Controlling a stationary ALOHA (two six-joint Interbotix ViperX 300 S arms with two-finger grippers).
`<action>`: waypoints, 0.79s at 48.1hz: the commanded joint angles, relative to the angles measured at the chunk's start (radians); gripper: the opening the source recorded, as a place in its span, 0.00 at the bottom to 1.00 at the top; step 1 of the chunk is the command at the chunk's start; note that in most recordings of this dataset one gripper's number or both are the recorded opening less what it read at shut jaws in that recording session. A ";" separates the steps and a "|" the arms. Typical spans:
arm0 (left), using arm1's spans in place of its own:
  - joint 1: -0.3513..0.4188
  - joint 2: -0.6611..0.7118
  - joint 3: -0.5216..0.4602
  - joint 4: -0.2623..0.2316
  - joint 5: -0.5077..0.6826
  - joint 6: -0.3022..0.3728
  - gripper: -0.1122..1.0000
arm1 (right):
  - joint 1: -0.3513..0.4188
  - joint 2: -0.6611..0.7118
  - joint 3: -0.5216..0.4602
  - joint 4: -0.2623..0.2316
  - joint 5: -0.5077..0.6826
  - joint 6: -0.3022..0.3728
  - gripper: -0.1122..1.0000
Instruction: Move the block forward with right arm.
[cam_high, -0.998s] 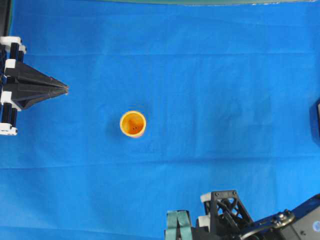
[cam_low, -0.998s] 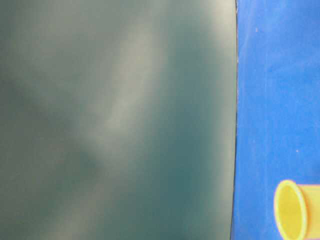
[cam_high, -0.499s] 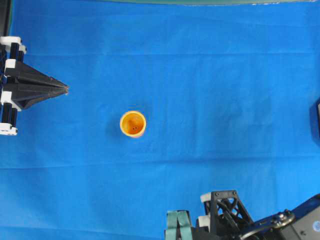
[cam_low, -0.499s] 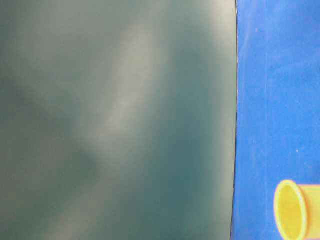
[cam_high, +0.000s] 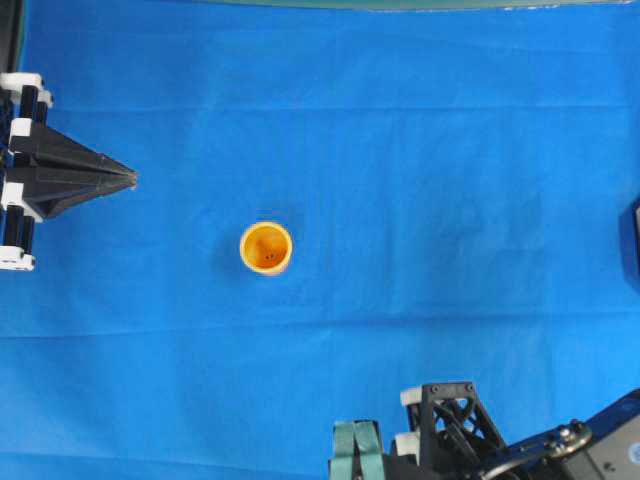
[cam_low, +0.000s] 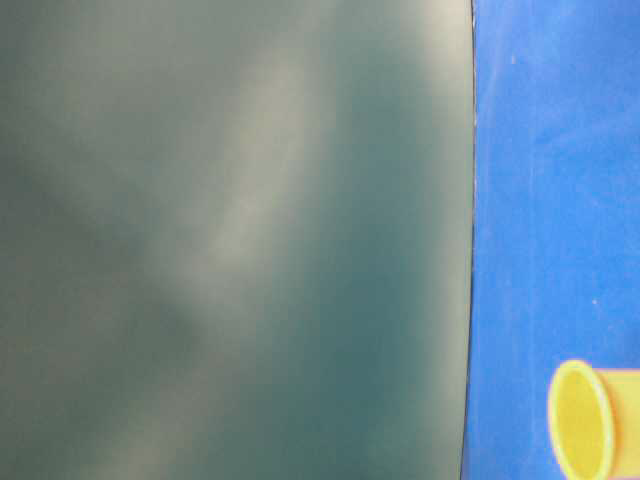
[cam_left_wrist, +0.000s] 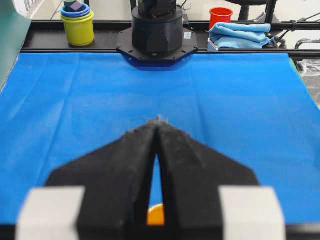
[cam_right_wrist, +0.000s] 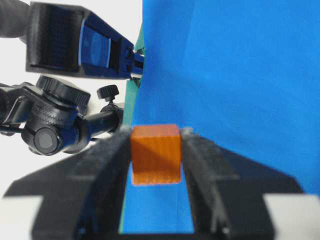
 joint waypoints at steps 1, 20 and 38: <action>0.002 0.011 -0.031 0.003 -0.005 -0.002 0.11 | 0.006 -0.014 -0.031 0.002 -0.009 0.003 0.47; 0.002 0.011 -0.031 0.003 -0.005 0.000 0.11 | -0.006 -0.015 -0.041 -0.005 -0.012 0.002 0.47; 0.002 0.011 -0.031 0.003 -0.005 -0.002 0.11 | -0.023 -0.015 -0.052 -0.015 -0.012 0.003 0.47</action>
